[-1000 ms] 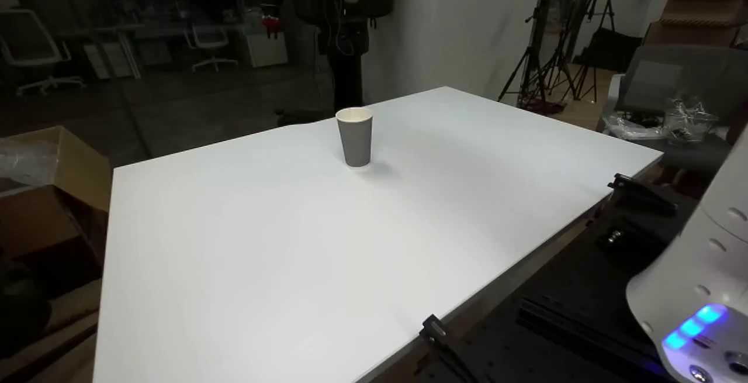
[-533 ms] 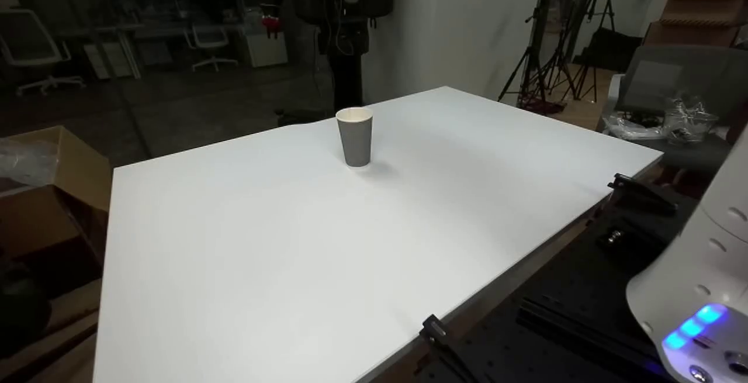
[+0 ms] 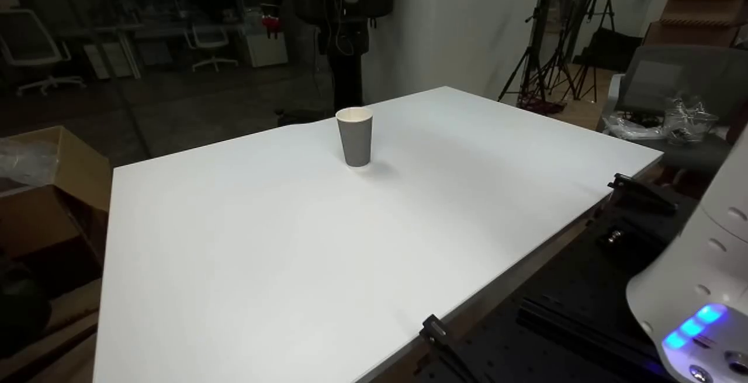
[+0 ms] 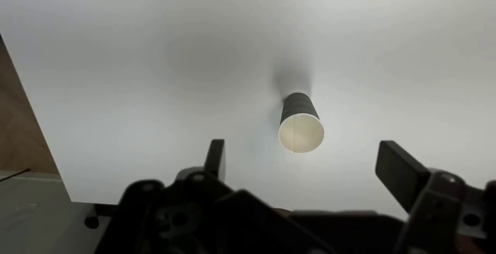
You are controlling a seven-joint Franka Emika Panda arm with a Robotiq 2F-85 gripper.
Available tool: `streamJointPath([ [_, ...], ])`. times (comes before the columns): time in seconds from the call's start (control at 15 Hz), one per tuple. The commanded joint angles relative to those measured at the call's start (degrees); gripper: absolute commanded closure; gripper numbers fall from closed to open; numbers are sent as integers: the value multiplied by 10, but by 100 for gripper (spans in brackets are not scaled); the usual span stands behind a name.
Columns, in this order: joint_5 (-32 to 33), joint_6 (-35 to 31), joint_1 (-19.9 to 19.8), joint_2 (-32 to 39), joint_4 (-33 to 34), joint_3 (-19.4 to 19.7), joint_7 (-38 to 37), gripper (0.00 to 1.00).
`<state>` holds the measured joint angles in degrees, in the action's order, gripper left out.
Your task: Move the brown coffee cup to the center of the table
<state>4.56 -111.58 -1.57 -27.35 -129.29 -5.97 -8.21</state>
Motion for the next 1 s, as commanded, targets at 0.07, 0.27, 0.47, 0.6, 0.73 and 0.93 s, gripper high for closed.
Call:
streamJointPath([
  [0.07, 8, -74, -7, 21, 6, 10, -32, 0],
  [0.27, -11, -184, -16, 70, 18, 37, -18, 0],
  [0.47, -141, -211, 16, 149, 51, 93, 66, 0],
  [0.6, -201, -176, 18, 196, 74, 107, 109, 0],
  [0.73, -211, -142, 6, 243, 99, 105, 109, 0],
  [0.93, -110, -176, -11, 287, 116, 95, 14, 0],
])
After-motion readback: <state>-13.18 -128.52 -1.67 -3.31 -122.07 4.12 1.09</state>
